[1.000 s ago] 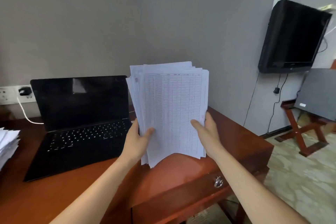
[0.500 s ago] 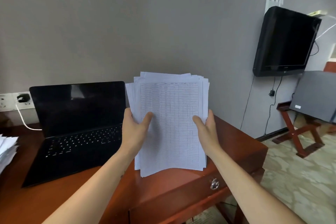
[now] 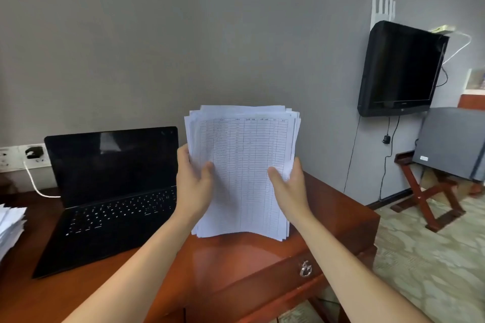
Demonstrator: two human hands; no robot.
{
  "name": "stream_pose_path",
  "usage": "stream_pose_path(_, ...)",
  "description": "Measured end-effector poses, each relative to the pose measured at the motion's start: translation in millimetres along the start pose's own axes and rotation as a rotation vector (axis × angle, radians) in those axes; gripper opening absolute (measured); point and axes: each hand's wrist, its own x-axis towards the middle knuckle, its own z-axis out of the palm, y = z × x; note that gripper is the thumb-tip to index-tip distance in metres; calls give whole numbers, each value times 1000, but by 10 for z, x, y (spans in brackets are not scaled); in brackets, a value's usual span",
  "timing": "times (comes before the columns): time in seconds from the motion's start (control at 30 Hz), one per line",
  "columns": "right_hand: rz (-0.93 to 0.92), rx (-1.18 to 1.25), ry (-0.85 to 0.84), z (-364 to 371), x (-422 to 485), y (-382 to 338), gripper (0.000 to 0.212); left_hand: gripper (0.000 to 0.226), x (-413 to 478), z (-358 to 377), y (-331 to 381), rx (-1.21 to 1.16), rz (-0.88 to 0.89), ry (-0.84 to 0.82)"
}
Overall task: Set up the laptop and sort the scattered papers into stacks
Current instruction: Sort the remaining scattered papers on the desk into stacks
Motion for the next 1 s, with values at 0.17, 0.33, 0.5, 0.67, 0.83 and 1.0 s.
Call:
stream_pose_path(0.17,110,-33,-107,-31,-130,223,42,51,-65,-52,-187,44,-224,-83)
stream_pose_path(0.33,135,-113,-119,-39,-227,304,33,38,-162,-112,-388,121,-332,-168)
stream_pose_path(0.5,114,-135,-173,16,-169,193,31,21,-143,-205,-278,167,-293,-139)
stream_pose_path(0.67,185,-78,-301,300,-145,48,32,23,-72,-697,-236,154,-333,-90)
stream_pose_path(0.83,198,-14,-431,886,-277,-53,32,34,-136,-1408,-149,196,-395,-9)
stream_pose_path(1.0,226,47,-563,1652,-468,-89,39,42,-265,-2270,-105,245,-372,74)
